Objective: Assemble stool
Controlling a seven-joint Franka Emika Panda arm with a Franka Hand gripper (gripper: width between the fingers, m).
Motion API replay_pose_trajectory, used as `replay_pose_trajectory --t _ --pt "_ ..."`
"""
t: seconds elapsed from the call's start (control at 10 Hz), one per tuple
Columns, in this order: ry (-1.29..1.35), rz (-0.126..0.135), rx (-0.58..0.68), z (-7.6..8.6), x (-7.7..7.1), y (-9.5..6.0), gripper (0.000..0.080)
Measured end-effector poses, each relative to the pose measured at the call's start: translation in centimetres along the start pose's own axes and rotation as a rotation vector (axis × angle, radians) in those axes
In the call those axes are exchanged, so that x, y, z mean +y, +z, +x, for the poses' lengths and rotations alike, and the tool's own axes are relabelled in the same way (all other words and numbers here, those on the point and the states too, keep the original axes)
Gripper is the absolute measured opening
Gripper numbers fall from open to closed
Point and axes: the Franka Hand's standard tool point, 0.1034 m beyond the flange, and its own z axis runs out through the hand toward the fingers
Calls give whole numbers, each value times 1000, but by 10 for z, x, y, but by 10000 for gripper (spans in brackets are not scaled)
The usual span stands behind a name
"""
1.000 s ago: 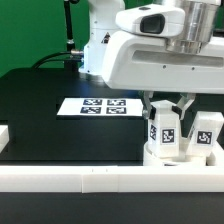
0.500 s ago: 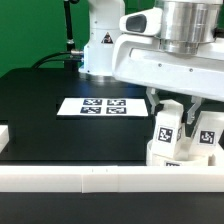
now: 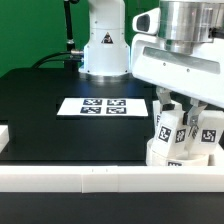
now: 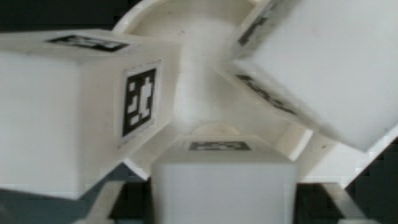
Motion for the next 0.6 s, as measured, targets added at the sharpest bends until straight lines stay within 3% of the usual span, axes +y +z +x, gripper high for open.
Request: replay_pose_trajectory --t 0.2,0.6 --pt "190 6 -19 -3 0 0 335" --pt "785 103 -117 2 -7 1 335"
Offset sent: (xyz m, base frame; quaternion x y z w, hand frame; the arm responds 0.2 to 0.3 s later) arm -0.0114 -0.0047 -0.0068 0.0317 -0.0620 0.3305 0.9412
